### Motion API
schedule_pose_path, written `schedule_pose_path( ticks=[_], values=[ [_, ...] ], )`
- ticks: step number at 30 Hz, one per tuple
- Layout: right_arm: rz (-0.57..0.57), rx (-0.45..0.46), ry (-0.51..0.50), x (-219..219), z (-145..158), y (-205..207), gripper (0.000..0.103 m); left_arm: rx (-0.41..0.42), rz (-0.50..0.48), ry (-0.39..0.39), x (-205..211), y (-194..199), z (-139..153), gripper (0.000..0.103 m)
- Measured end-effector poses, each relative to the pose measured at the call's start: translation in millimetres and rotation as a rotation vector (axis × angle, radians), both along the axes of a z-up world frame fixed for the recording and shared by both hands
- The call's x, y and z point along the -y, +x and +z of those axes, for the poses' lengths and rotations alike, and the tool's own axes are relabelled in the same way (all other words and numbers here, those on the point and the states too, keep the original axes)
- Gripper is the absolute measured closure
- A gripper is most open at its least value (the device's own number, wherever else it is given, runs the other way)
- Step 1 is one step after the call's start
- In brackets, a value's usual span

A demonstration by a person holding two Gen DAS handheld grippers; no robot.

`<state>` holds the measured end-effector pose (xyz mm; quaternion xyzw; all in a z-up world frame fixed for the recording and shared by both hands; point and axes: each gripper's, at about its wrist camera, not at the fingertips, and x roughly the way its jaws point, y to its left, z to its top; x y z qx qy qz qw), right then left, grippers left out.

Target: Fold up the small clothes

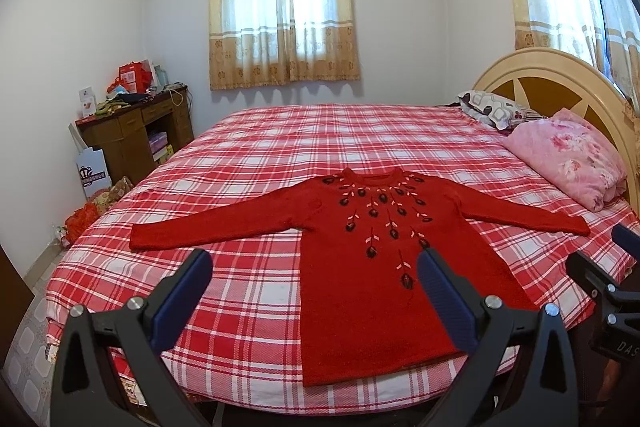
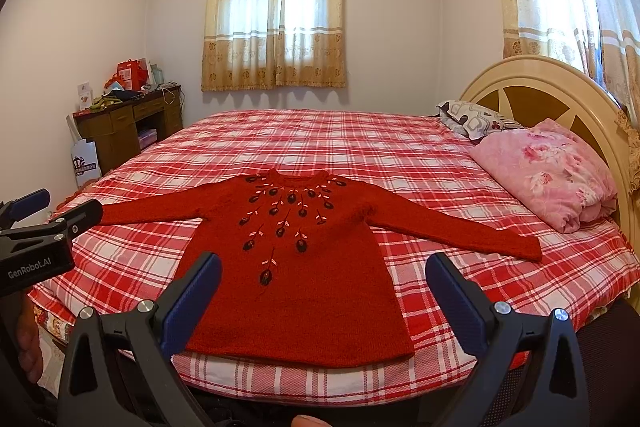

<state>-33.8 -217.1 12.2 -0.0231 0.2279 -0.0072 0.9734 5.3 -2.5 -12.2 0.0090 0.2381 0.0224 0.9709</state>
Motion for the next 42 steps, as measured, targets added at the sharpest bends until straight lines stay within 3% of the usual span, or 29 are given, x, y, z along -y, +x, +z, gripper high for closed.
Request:
schedule_pose_path(
  ticks=[42],
  values=[
    [0.0, -0.015, 0.007, 0.3, -7.4, -0.8, 0.001, -0.015, 0.001, -0.008, -3.3, 2.6, -2.2, 0.0]
  ],
)
